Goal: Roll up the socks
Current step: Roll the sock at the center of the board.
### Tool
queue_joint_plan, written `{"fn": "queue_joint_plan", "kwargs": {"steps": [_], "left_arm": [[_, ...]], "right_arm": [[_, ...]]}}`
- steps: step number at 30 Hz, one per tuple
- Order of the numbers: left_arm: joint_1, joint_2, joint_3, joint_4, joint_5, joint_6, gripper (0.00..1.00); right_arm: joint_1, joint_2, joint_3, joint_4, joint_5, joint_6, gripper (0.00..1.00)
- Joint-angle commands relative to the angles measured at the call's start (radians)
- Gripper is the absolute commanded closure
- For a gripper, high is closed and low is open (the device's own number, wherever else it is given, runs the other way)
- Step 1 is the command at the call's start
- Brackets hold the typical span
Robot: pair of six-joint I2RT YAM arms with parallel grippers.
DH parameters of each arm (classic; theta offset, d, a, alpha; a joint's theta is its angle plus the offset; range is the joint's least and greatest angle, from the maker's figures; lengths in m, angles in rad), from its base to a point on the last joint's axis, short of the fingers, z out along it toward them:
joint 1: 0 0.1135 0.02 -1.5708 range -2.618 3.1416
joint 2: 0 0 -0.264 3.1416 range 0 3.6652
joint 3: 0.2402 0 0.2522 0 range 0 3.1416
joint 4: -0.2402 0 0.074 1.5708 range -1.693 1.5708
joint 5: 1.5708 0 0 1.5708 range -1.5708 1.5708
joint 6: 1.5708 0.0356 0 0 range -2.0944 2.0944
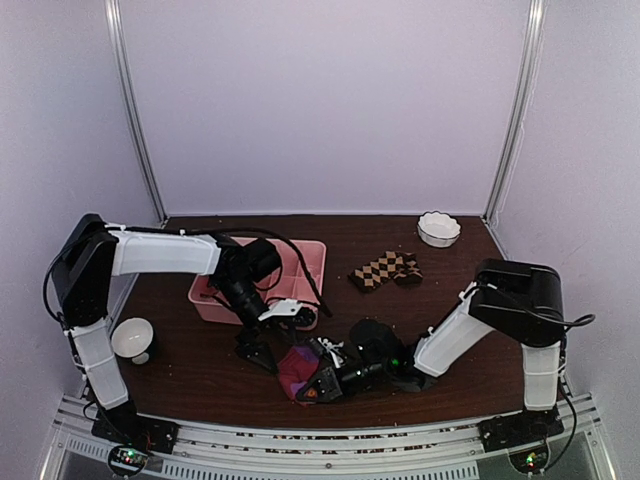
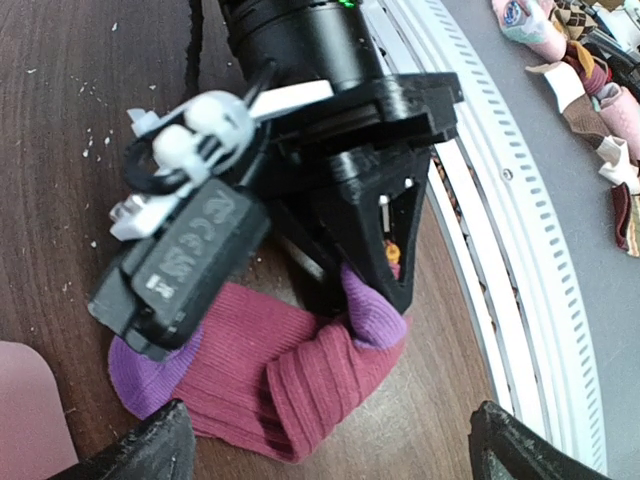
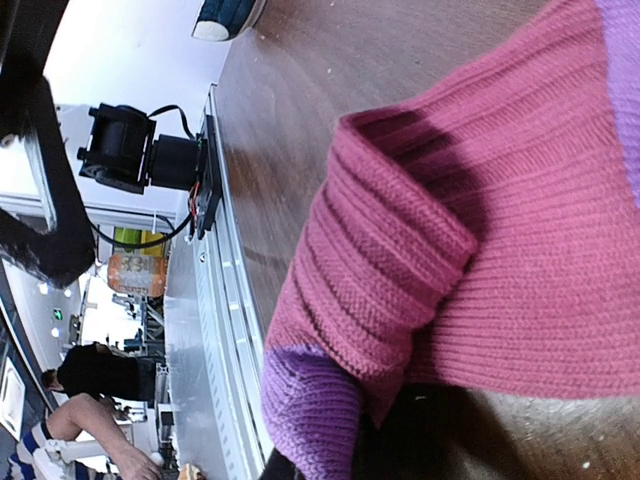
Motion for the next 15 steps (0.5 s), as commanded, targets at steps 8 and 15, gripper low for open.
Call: {"fn": "queue_joint_plan", "kwargs": {"steps": [8,15], "left_arm": [[-0.061,-0.088,-0.137,0.096,-0.086,0.019,0.02],[-0.184,-0.156,-0.262,0.336,-0.271,-0.06,0.07]], "right_arm": [[-0.046,0.123,-0.087,-0.122,0.077,0.207,1.0],[-0.051,0.144,-0.077,-0.055,0.063,0.265,1.0]]}}
